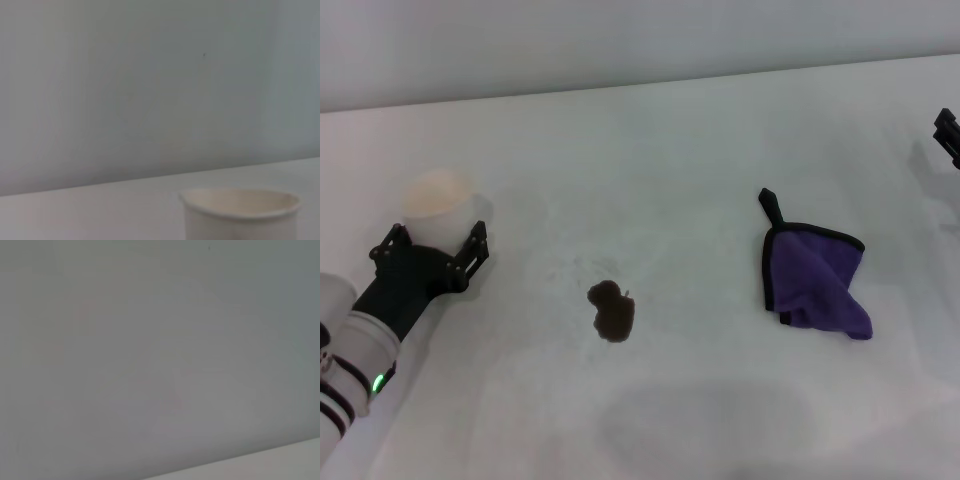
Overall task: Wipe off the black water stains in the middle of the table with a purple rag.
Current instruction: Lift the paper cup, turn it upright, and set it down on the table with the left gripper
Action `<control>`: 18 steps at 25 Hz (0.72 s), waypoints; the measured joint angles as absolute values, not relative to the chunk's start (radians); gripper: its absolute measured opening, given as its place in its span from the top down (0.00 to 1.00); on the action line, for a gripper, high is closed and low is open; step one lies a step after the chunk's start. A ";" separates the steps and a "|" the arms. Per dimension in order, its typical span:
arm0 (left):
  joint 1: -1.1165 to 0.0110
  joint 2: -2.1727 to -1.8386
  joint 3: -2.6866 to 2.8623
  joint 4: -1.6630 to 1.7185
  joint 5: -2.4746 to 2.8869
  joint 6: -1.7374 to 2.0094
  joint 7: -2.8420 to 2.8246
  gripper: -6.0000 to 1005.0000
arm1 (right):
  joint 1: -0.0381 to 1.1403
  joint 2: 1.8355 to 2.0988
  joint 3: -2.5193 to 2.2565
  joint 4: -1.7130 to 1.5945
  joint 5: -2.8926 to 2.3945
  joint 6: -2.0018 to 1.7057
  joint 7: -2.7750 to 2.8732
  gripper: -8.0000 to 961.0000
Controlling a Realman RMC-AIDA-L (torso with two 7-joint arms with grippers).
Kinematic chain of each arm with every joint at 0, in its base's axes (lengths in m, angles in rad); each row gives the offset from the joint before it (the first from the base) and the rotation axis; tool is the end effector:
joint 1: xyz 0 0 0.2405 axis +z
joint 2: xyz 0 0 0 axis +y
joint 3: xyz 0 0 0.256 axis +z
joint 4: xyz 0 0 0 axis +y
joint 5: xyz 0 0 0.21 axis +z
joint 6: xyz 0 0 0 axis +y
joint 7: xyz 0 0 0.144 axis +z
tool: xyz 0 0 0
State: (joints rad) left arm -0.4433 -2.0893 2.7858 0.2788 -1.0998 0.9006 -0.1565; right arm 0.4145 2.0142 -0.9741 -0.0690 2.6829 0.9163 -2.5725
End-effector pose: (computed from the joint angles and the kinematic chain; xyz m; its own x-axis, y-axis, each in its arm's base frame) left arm -0.3160 0.3052 -0.0988 0.7211 0.2679 0.6389 0.6891 -0.3731 -0.6213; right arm 0.4097 0.3222 0.0308 0.5231 -0.2006 -0.8283 -0.8323 0.0889 -0.5472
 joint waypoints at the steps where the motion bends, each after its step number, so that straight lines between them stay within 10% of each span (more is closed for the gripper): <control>1: -0.440 -2.089 2.786 0.279 -1.100 0.901 -0.156 0.27 | 0.415 2.014 -0.974 -0.069 2.683 0.917 -2.572 0.16; 18: -0.404 -2.089 2.785 0.286 -1.098 0.890 -0.156 0.27 | 0.416 2.017 -0.974 -0.066 2.680 0.919 -2.572 0.16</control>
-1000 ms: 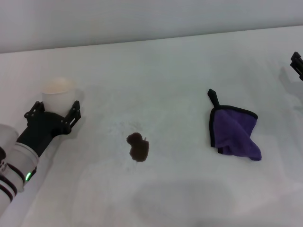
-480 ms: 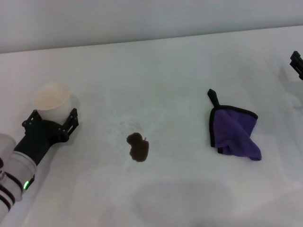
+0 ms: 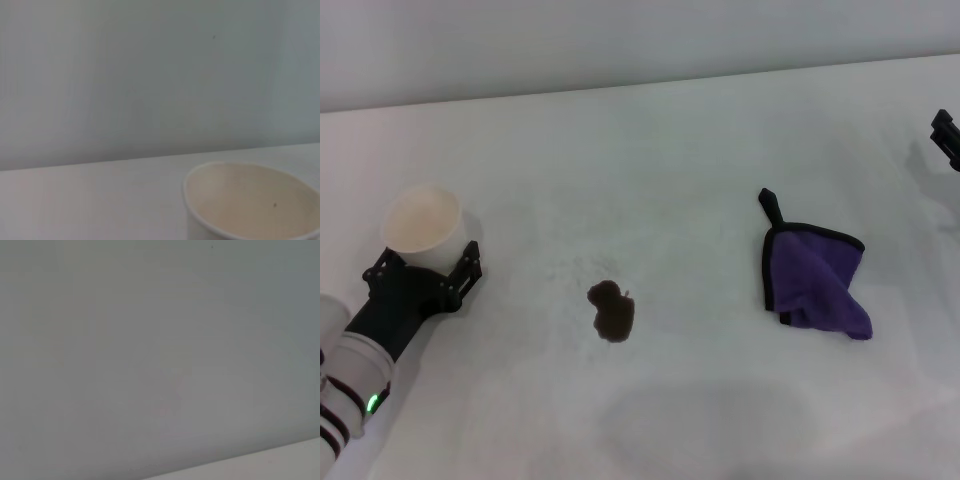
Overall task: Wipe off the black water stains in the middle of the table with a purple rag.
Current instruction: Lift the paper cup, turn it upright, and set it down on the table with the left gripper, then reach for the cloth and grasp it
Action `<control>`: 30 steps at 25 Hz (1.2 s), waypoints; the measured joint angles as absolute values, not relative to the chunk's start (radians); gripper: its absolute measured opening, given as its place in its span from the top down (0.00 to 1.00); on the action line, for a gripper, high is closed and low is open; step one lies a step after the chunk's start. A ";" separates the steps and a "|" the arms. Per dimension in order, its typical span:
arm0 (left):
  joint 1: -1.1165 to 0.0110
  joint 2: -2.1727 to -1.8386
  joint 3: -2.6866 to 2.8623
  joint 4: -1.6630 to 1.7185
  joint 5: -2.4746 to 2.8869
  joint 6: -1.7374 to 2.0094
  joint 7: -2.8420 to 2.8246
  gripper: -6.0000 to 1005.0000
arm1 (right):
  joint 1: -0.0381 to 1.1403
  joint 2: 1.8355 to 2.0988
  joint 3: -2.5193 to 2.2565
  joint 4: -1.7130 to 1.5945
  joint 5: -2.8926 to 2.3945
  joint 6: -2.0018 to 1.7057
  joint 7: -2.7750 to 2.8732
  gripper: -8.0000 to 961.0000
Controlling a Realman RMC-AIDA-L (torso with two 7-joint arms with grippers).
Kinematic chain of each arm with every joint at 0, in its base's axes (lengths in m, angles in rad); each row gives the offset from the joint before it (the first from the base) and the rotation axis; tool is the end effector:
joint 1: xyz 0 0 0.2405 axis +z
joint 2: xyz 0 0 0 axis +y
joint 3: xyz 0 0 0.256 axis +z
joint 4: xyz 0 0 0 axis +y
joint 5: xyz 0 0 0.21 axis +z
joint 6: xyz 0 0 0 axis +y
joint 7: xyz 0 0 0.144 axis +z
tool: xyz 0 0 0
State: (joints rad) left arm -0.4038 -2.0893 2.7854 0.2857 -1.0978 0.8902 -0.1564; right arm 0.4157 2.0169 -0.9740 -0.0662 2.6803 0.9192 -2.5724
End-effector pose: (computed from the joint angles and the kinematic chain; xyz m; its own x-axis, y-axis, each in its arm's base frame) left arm -0.3271 0.2920 -0.1008 0.7077 0.3044 0.6376 0.7057 -0.3480 -0.6172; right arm 0.4086 0.3220 0.0288 0.5215 -0.2021 -0.8290 -0.8340 0.0848 -0.5452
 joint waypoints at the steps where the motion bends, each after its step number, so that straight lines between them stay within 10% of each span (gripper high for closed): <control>1: -0.402 -2.089 2.784 0.287 -1.099 0.890 -0.156 0.26 | 0.416 2.017 -0.974 -0.065 2.680 0.920 -2.572 0.16; 30: -0.298 -2.083 2.790 0.331 -1.069 0.976 -0.184 0.11 | 0.406 2.020 -0.974 -0.058 2.680 0.919 -2.572 0.16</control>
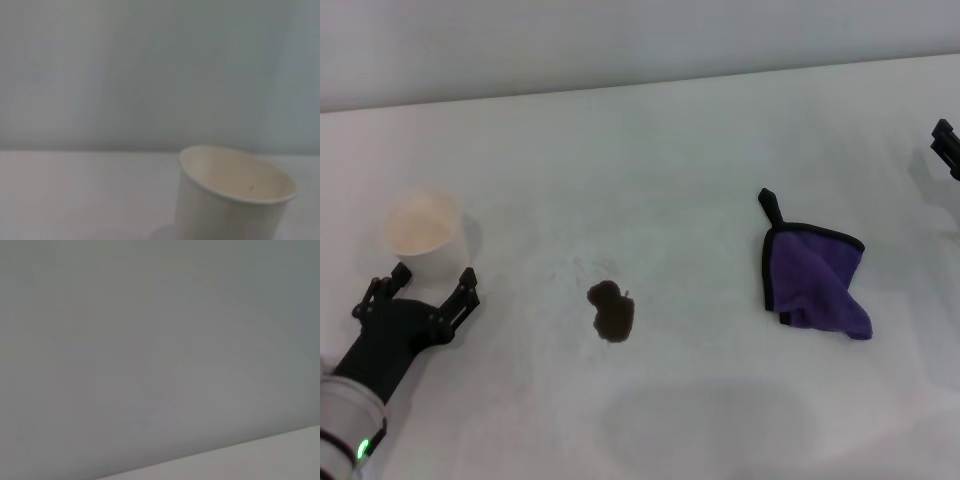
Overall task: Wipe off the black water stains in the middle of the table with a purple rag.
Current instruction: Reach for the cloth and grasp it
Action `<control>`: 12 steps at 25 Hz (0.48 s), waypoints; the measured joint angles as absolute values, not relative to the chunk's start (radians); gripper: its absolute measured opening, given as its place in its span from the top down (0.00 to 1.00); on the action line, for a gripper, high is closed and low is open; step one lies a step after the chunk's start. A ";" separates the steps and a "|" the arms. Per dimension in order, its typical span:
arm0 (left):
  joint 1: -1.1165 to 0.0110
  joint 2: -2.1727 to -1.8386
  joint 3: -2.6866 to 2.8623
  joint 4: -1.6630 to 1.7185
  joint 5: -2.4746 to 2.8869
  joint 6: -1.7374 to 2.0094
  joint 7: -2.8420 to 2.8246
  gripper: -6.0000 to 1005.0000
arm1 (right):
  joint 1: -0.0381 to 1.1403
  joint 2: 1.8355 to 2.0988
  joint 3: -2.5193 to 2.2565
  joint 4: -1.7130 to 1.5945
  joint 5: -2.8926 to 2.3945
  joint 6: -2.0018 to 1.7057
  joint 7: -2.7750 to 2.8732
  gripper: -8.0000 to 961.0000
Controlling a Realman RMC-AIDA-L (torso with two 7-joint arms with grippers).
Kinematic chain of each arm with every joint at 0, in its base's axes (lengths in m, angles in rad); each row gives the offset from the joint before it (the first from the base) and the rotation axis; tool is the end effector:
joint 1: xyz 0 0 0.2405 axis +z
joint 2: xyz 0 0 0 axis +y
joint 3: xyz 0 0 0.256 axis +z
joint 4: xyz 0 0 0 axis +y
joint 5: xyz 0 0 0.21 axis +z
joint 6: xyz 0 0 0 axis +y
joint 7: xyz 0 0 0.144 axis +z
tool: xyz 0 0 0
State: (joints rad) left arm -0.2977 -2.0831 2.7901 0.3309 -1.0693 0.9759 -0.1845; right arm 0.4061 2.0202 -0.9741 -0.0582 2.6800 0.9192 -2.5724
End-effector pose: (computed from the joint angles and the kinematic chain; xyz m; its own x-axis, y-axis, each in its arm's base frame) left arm -0.3345 0.2589 -0.1009 0.6450 0.3033 0.7014 0.7625 -0.3168 -0.5642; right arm 0.4121 0.3161 0.0255 0.5134 -0.2151 -0.8308 -0.8358 0.0943 -0.5409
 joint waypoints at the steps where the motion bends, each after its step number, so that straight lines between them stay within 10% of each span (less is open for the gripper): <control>1: -0.283 -2.083 2.790 0.332 -1.059 1.003 -0.184 0.11 | 0.406 2.020 -0.974 -0.058 2.680 0.919 -2.572 0.16; 12: -0.136 -2.085 2.767 0.321 -1.078 1.322 -0.184 0.12 | 0.408 2.018 -0.976 -0.063 2.679 0.917 -2.530 0.16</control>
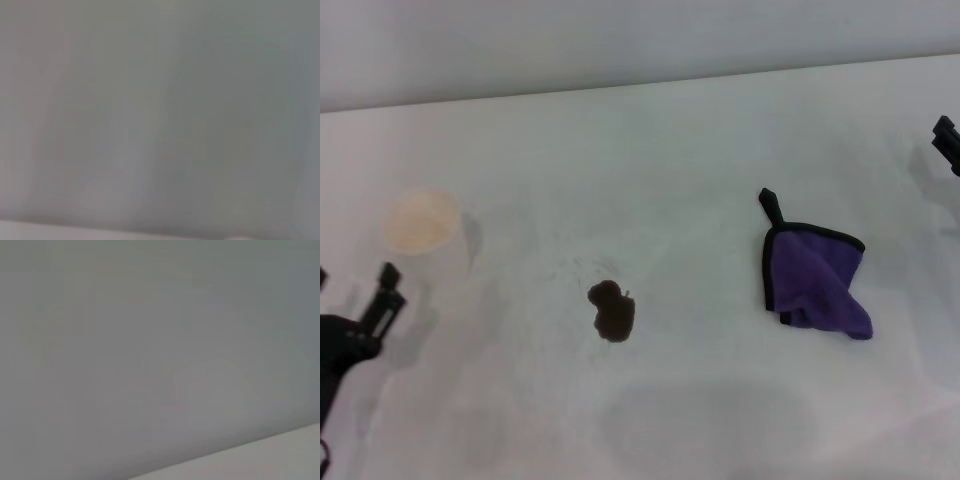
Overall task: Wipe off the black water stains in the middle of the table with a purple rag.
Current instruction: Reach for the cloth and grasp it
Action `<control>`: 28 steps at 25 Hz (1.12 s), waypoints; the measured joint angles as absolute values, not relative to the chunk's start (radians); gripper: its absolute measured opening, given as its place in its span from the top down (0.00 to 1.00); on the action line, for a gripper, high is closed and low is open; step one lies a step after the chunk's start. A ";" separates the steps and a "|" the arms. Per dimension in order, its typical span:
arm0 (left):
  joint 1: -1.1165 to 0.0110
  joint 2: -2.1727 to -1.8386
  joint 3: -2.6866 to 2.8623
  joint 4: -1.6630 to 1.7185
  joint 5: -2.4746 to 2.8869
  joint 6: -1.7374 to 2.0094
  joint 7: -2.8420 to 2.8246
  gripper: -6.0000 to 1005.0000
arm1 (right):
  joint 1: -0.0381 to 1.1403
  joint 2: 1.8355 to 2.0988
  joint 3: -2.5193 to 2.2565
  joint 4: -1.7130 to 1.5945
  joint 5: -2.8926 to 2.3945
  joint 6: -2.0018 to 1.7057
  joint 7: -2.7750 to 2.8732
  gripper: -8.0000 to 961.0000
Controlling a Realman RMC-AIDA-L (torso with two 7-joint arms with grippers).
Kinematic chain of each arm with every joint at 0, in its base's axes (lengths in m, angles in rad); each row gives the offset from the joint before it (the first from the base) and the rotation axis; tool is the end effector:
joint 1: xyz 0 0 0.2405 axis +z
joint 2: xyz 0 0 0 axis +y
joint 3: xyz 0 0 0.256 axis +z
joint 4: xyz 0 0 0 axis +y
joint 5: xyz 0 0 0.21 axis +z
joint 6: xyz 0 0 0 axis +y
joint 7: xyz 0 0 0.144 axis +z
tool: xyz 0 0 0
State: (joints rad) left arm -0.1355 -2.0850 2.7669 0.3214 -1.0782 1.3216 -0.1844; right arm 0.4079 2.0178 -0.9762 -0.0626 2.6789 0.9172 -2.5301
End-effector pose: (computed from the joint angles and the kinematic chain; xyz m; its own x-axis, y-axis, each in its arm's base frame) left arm -0.3398 0.2136 -0.0641 0.5775 0.0758 0.8129 0.8050 -0.2187 -0.5515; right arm 0.4115 0.3179 0.0271 0.4829 -0.2088 -0.8504 -0.8546 0.0993 -0.5097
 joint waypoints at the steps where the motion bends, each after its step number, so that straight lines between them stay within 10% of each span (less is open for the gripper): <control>1: -0.133 -2.084 2.767 0.320 -1.095 1.337 -0.186 0.12 | 0.408 2.016 -0.979 -0.063 2.678 0.917 -2.503 0.16; 8: -0.139 -2.082 2.766 0.292 -1.243 1.382 -0.193 0.12 | 0.377 1.965 -1.116 -0.206 2.459 0.919 -2.175 0.16; 18: -0.175 -2.083 2.766 0.293 -1.267 1.388 -0.195 0.12 | 0.352 1.826 -1.180 -0.611 1.717 1.048 -1.449 0.17; 23: -0.199 -2.088 2.770 0.298 -1.281 1.380 -0.196 0.12 | 0.327 1.836 -1.180 -0.842 1.542 1.211 -1.252 0.17; 28: -0.218 -2.088 2.774 0.302 -1.277 1.369 -0.201 0.12 | 0.281 1.923 -1.181 -1.265 1.134 1.271 -0.964 0.18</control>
